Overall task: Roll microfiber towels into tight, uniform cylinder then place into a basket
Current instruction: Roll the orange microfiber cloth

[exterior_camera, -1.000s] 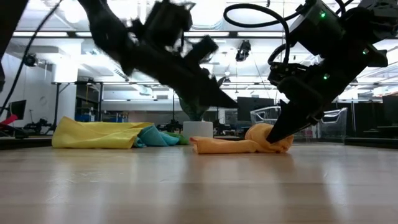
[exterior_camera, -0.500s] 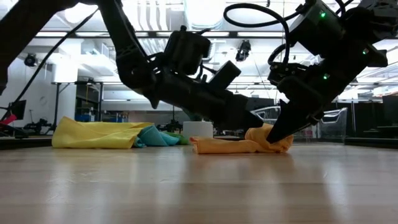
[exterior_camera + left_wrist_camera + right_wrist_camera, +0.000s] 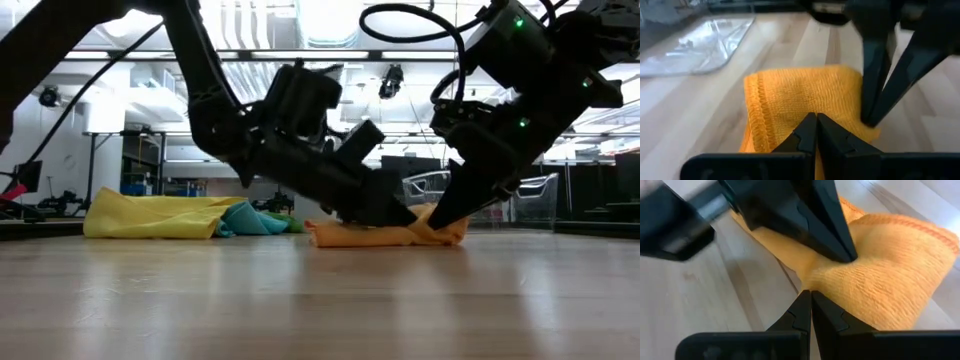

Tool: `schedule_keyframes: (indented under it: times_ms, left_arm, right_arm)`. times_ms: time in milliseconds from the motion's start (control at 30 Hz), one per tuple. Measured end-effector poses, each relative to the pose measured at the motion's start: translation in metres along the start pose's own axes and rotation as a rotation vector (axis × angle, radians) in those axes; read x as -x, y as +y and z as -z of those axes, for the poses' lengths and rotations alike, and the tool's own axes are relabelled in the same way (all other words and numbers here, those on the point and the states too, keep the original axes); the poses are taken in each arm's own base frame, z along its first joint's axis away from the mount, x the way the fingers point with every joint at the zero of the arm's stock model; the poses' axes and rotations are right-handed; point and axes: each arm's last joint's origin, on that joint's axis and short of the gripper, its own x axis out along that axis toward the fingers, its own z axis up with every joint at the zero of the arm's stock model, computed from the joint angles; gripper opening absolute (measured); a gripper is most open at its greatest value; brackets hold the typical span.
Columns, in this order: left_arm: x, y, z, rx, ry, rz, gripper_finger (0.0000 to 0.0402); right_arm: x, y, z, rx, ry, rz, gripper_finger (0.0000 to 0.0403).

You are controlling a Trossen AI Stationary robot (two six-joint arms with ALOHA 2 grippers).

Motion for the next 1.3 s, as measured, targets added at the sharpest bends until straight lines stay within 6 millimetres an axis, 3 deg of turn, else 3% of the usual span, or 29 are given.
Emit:
schedule_keyframes:
  times_ms: [167, 333, 467, 567, 733, 867, 1067, 1300]
  left_arm:
    - [-0.002, 0.0, 0.006, 0.015, 0.013, -0.001, 0.0]
    - [-0.002, 0.0, 0.006, 0.014, 0.015, -0.001, 0.0]
    - [-0.002, 0.0, 0.007, 0.012, 0.024, 0.0, 0.0]
    - [-0.001, 0.0, 0.007, 0.009, 0.028, 0.0, 0.0]
    - [-0.001, 0.0, 0.007, -0.027, 0.029, 0.0, 0.0]
    - [-0.001, 0.0, 0.006, -0.068, 0.03, 0.001, 0.0]
    - [-0.001, 0.0, 0.006, -0.089, 0.031, 0.001, 0.0]
    - [-0.001, 0.0, 0.006, -0.097, 0.031, 0.001, 0.0]
  right_arm:
    - [0.003, 0.003, -0.007, -0.001, -0.029, -0.019, 0.0009]
    - [0.031, 0.001, -0.028, -0.01, -0.077, -0.005, 0.0023]
    - [0.059, -0.015, -0.03, -0.066, -0.094, 0.102, 0.0064]
    - [0.066, -0.029, -0.017, -0.168, -0.091, 0.133, 0.0109]
    - [0.059, -0.046, 0.013, -0.402, -0.143, 0.086, 0.0182]
    - [0.05, -0.052, 0.029, -0.577, -0.228, -0.015, 0.0218]
    - [0.038, -0.057, 0.038, -0.711, -0.246, -0.052, 0.0232]
    - [0.015, -0.05, 0.03, -0.696, -0.169, -0.039, 0.0233]
